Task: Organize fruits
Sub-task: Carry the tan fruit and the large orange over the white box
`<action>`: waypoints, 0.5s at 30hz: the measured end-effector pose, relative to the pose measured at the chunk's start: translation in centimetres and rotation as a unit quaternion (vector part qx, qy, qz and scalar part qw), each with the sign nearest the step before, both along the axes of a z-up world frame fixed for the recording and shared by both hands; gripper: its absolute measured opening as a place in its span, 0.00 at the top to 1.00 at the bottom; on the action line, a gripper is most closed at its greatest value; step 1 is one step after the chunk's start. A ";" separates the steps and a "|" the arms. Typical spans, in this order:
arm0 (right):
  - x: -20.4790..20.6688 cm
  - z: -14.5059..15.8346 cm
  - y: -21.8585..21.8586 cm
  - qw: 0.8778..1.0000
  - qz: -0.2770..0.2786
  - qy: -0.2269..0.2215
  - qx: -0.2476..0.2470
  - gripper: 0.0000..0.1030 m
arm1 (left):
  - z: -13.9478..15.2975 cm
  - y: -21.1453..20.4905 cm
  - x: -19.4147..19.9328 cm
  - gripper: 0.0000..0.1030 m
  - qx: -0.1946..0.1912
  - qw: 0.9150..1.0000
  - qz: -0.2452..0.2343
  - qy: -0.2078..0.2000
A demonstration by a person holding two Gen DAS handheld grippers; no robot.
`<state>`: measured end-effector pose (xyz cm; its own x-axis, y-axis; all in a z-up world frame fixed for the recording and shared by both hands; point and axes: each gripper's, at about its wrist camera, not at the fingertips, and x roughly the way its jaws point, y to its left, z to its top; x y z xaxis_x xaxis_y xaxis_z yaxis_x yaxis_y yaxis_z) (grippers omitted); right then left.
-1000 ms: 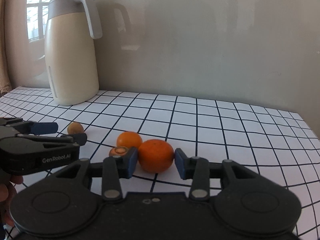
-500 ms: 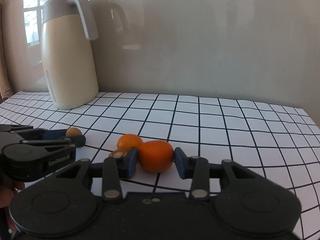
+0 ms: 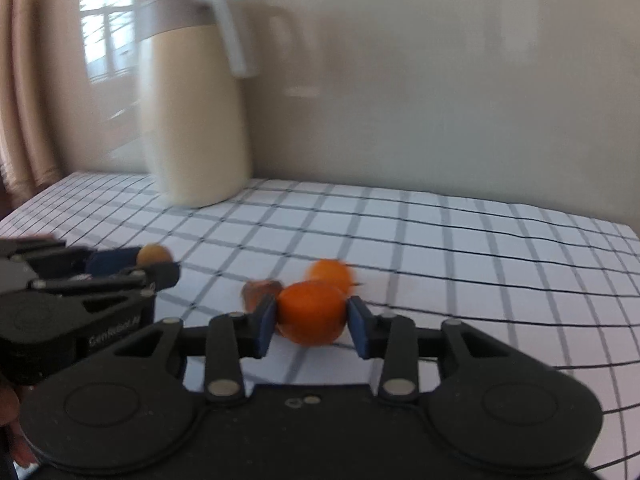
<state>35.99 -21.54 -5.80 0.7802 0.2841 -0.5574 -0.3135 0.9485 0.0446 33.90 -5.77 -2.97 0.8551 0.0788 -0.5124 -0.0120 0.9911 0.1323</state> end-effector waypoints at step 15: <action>-7.7 3.2 0.9 0.999 0.033 -0.029 0.011 0.71 | 4.1 5.1 -12.0 0.73 0.003 0.997 0.046 -0.057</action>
<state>28.29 -20.65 -2.57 0.7906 0.3470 -0.5045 -0.3775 0.9249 0.0446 21.88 -0.64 1.14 0.8971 0.1617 -0.4111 -0.1173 0.9844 0.1311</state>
